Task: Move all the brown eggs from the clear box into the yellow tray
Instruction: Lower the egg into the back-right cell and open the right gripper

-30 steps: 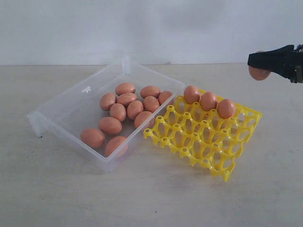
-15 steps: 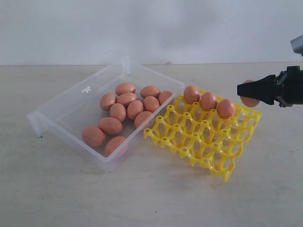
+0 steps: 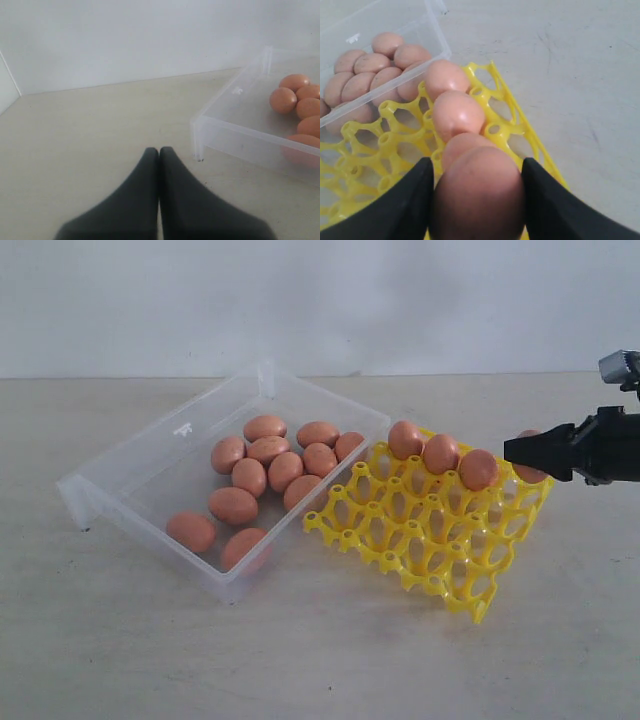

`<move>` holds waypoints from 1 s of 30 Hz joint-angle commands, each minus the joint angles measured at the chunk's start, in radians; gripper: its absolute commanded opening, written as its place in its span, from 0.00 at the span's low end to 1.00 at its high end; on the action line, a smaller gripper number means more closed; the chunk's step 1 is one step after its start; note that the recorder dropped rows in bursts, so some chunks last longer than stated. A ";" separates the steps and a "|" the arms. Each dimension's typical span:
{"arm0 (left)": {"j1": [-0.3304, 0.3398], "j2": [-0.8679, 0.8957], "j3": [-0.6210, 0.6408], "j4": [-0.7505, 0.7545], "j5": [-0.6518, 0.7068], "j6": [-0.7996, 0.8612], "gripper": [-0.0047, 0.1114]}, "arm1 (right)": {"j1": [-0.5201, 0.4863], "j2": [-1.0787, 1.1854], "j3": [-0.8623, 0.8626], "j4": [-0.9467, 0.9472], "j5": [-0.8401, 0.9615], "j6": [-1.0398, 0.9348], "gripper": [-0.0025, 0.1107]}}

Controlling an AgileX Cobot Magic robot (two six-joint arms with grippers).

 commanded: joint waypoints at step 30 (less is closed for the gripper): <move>-0.001 -0.002 0.003 -0.004 -0.007 -0.009 0.00 | 0.001 0.087 0.001 0.115 -0.015 -0.085 0.48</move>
